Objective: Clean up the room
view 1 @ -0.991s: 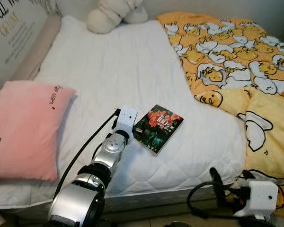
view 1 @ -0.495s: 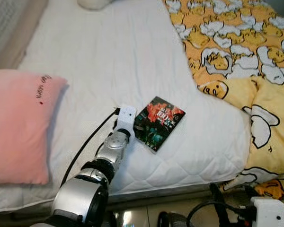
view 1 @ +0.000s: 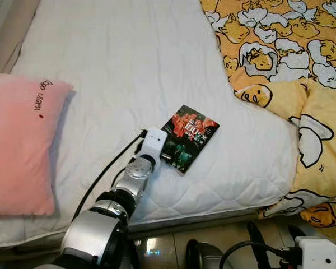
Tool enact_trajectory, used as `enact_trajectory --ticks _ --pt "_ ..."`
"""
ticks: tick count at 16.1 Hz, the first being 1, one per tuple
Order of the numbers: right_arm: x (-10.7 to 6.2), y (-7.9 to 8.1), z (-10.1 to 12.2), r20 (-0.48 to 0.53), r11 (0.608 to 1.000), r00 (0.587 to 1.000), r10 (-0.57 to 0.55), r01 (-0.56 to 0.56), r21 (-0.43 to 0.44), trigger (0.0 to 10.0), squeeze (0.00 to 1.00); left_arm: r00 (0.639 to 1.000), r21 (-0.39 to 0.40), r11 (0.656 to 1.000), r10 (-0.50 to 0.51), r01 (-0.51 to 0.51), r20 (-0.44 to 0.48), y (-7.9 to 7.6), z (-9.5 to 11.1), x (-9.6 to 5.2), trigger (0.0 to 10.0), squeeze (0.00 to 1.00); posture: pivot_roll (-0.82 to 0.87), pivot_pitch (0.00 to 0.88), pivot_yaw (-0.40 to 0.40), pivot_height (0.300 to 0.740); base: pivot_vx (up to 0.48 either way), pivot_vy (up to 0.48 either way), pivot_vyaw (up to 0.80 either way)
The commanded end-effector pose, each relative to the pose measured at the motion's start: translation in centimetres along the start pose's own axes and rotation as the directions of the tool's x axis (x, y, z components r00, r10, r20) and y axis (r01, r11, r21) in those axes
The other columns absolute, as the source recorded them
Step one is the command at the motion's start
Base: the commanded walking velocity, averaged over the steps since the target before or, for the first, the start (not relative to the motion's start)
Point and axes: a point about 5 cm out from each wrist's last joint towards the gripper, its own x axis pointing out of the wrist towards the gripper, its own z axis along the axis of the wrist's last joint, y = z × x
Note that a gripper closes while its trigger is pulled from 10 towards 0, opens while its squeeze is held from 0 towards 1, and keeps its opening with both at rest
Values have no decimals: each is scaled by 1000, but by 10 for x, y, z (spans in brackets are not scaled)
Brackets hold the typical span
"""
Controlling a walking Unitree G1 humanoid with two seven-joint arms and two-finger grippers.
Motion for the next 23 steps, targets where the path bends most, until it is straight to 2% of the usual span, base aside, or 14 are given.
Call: enact_trajectory --ticks 1,4,7,8,11,12,13,16,17,18,19,21,23 --pt "-4 -1 2 -10 1000 1000 -5 5 -7 10000 0 1000 10 1000 4 -4 -23 -2 -4 -1 10000 0 -282 236 -52 736 0 0 0" --pt "-5 -3 0 -21 1000 1000 -8 7 -14 10000 0 999 9 1000 -20 20 -39 -5 -5 0 10000 0 -285 237 -52 736 0 0 0" --pt "-5 -3 -2 -32 1000 999 -4 3 -16 10000 0 978 -85 983 -173 163 -120 -25 -17 -3 10000 0 -285 237 -52 736 0 0 0" --pt "-5 -3 -2 -33 1000 999 -3 2 -16 10000 0 961 -138 969 -226 205 -158 -31 -24 -5 10000 0 -284 237 -54 736 0 0 0" --pt "-3 -4 -4 -38 1000 999 -4 3 -16 10000 0 927 -200 944 -303 261 -221 -41 -38 -11 10000 0 -277 232 -56 736 0 0 0" --pt "-2 -4 -4 -38 1000 999 -3 2 -16 10000 0 919 -223 937 -319 270 -230 -43 -41 -12 8118 0 -273 228 -54 736 0 0 0" --pt "-1 -4 -5 -39 1000 999 -3 2 -16 10000 0 898 -290 908 -374 303 -232 -49 -46 -15 0 0 -269 226 -53 736 0 0 0" --pt "3 -3 -6 -37 1000 999 2 -2 -12 10000 0 884 -340 885 -407 318 -231 -52 -50 -18 0 0 -261 219 -49 736 0 0 0" --pt "6 -3 -7 -36 1000 999 2 -3 -9 10000 0 863 -402 850 -452 341 -224 -56 -54 -21 0 0 -257 207 -43 736 0 0 0" --pt "10 -3 -8 -34 1000 999 2 -3 -5 10000 0 824 -447 801 -527 399 -208 -63 -58 -26 0 0 -256 200 -41 736 0 0 0" --pt "11 -3 -8 -33 1000 999 2 -3 -4 10000 0 814 -453 790 -543 412 -207 -65 -59 -27 0 0 -255 195 -41 736 0 0 0" --pt "16 -4 -7 -19 1000 1000 -2 2 3 10000 0 824 -485 775 -540 406 -174 -70 -53 -24 0 0 -247 181 -36 736 0 0 0" --pt "24 -4 -9 -15 1000 1000 3 -3 6 10000 0 837 -486 780 -523 394 -160 -71 -48 -22 0 0 -230 168 -32 736 0 0 0"
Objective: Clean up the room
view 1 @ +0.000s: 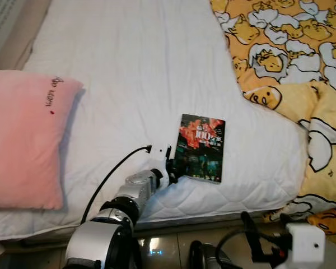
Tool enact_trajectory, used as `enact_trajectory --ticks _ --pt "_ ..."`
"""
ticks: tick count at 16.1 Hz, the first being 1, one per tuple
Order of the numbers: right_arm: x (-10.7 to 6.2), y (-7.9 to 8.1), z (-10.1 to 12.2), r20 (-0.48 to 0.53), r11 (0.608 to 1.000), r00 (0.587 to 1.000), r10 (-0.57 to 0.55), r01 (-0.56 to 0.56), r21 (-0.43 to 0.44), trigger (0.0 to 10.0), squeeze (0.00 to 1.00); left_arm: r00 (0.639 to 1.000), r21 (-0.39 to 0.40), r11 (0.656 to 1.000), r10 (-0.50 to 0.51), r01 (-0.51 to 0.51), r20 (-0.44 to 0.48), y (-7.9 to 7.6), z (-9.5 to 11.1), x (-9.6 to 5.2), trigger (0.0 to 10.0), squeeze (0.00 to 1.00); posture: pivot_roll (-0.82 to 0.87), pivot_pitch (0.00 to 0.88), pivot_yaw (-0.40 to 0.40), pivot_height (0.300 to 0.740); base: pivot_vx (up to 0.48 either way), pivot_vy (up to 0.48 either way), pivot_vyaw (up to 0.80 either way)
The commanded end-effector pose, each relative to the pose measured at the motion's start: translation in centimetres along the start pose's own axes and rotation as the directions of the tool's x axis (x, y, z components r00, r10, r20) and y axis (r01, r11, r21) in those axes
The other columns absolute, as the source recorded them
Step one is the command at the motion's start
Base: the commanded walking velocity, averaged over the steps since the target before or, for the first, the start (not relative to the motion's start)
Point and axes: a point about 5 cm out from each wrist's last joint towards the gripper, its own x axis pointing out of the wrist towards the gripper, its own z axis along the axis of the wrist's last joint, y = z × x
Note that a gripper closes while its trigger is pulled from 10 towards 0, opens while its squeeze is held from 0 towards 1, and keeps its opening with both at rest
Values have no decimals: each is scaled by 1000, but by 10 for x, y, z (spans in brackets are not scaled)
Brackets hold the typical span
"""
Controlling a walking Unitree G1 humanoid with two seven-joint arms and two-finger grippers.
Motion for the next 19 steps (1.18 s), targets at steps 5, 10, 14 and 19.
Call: enact_trajectory --ticks 5,10,14,19 --pt "13 -4 -5 -1 1000 1000 -20 20 7 10000 0 992 -94 993 -79 70 -99 -23 -29 6 0 0 -224 125 -11 736 0 0 0" --pt "37 -5 -2 54 1000 998 -24 23 10 10000 0 992 -77 991 -115 111 -49 -21 -18 6 0 0 -198 33 14 736 0 0 0" --pt "87 0 5 135 1000 991 -11 7 29 10000 0 988 -178 983 -15 42 153 -1 22 2 0 0 -118 0 34 736 0 0 0" --pt "135 -1 45 280 997 960 3 -23 70 10000 0 890 -48 993 121 -111 440 34 76 -33 0 0 -15 0 41 736 0 0 0"
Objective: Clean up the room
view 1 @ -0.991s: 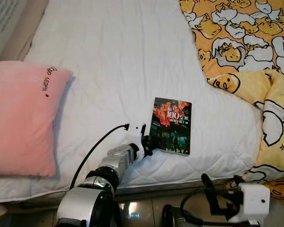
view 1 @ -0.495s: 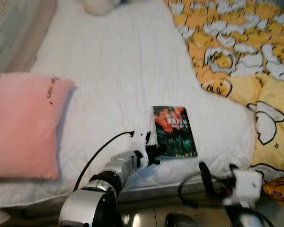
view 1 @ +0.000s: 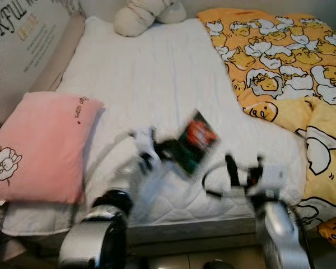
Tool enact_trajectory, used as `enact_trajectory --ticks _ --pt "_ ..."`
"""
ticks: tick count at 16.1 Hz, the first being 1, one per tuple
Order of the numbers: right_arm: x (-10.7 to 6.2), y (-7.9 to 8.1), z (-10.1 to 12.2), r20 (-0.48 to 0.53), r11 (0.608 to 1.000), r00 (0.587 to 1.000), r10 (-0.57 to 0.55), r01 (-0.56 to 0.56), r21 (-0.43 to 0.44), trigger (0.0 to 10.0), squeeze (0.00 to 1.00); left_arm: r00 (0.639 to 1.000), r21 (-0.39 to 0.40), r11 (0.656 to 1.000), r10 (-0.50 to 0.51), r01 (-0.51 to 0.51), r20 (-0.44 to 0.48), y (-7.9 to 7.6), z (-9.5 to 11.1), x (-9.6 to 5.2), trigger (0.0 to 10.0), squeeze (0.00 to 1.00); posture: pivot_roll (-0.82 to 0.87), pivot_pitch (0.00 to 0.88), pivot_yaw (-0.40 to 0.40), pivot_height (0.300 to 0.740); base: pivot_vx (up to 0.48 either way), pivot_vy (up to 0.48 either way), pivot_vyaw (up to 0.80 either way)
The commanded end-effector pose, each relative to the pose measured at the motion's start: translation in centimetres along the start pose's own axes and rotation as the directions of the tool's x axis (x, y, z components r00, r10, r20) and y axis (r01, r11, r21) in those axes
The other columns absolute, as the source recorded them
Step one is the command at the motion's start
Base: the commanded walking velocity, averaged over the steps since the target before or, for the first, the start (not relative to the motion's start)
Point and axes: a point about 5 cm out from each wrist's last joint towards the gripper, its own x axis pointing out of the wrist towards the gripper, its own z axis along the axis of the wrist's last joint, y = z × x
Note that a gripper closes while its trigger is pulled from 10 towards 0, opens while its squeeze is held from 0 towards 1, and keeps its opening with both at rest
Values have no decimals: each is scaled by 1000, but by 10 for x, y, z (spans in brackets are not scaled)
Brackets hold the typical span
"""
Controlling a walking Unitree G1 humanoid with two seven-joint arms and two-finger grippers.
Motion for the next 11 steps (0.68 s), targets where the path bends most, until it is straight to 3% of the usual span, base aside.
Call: enact_trajectory --ticks 1,3,6,7,8,11 --pt "2 -7 4 24 1000 999 -24 24 14 10000 0 995 14 1000 18 -20 96 0 19 -1 0 0 -10 0 39 736 0 0 0" --pt "11 -7 11 58 1000 998 -20 19 16 10000 0 981 27 995 85 -91 175 -1 31 -6 0 0 6 0 33 736 0 0 0" --pt "18 -1 9 61 1000 998 0 -1 26 10000 0 975 69 983 157 -169 155 4 31 -5 0 0 10 0 29 736 0 0 0" --pt "17 -1 10 67 1000 998 1 -3 28 10000 0 972 142 969 178 -200 154 6 31 -10 10000 0 0 0 34 736 0 0 0" --pt "13 -4 10 67 1000 998 -9 7 28 10000 0 969 233 953 151 -195 196 2 37 -17 10000 0 -2 0 35 736 0 0 0" --pt "10 -7 4 55 999 998 -23 22 29 10000 0 959 288 931 158 -225 236 0 46 -15 10000 0 -10 0 39 736 0 0 0"
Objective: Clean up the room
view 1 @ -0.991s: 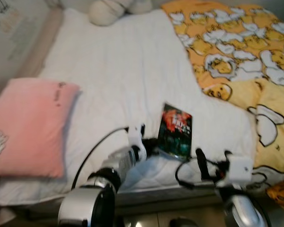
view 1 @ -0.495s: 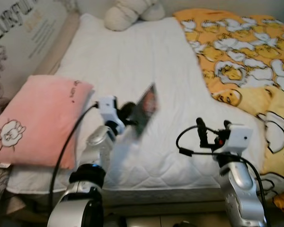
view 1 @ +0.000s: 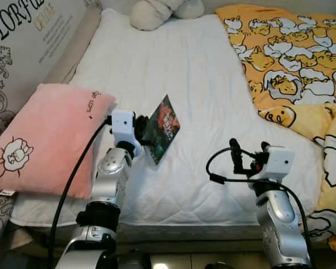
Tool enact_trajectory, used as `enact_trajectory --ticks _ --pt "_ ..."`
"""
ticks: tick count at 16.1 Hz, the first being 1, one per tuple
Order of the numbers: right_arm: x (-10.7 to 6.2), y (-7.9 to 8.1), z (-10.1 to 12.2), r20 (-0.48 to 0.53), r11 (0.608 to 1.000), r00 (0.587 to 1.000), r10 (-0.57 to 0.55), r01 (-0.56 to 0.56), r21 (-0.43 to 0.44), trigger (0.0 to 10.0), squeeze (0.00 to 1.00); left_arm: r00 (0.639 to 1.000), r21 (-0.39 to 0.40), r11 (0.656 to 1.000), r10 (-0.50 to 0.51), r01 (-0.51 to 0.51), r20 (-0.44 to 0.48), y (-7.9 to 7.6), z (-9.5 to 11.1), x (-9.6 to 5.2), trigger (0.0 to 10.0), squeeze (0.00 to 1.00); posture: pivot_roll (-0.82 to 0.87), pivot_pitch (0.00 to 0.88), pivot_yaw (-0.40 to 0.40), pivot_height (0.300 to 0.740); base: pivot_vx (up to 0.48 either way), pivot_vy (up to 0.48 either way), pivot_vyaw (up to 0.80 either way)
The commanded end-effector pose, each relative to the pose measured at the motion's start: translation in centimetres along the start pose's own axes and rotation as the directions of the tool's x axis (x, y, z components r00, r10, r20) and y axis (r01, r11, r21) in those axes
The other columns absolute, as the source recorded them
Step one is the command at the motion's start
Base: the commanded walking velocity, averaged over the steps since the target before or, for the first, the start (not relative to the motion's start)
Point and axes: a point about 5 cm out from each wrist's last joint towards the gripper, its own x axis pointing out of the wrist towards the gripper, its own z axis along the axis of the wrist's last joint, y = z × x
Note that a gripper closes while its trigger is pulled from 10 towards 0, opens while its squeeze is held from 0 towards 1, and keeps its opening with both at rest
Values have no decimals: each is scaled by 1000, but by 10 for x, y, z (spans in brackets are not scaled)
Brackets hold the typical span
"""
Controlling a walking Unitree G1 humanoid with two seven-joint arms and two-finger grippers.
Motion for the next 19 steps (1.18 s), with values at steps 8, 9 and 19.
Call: enact_trajectory --ticks 8,9,19 --pt "-15 -6 1 -10 1000 1000 15 -15 -21 10000 0 871 -322 811 470 -489 -142 65 2 12 10000 0 -61 0 8 736 0 0 0" --pt "-16 -7 0 -16 1000 1000 20 -20 -23 10000 0 862 -326 799 483 -506 -154 68 -2 9 10000 0 -59 0 0 736 0 0 0" --pt "-18 9 -15 -141 977 968 210 -214 -16 10000 0 704 -81 700 700 -710 -116 94 -32 -37 10000 0 34 0 -79 736 0 0 0"
